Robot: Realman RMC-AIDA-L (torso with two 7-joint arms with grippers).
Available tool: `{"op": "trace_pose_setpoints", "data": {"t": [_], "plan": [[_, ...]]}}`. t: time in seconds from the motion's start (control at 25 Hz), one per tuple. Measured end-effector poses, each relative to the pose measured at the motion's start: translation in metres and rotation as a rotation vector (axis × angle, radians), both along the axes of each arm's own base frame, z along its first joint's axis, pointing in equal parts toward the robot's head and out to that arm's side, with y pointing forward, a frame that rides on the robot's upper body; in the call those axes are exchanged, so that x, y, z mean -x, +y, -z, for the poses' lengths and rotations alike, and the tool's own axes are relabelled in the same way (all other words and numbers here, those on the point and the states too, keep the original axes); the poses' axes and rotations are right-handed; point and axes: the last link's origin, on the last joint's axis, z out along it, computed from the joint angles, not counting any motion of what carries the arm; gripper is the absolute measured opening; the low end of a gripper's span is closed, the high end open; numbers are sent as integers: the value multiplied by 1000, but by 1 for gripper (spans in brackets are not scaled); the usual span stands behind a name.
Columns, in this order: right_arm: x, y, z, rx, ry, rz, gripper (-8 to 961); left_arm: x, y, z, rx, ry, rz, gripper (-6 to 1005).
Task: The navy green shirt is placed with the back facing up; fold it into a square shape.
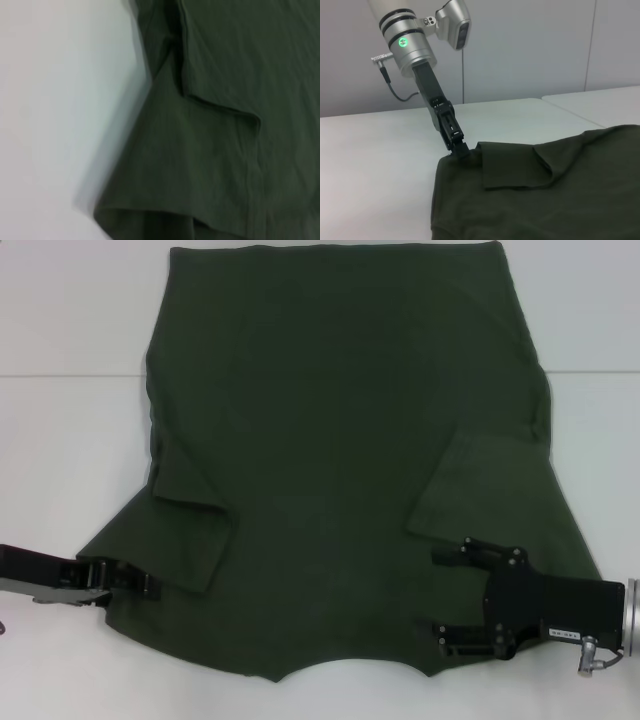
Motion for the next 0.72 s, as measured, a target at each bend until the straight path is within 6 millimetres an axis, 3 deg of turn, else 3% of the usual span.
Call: {"op": "trace_pose_setpoints", "data": {"t": [0.4, 0.72], "plan": [[-2, -2, 0, 2, 2, 6, 909, -4, 0, 4, 27, 6, 17, 754], [-2, -1, -2, 3, 6, 15, 908, -7, 2, 7, 30, 20, 31, 534]]}}
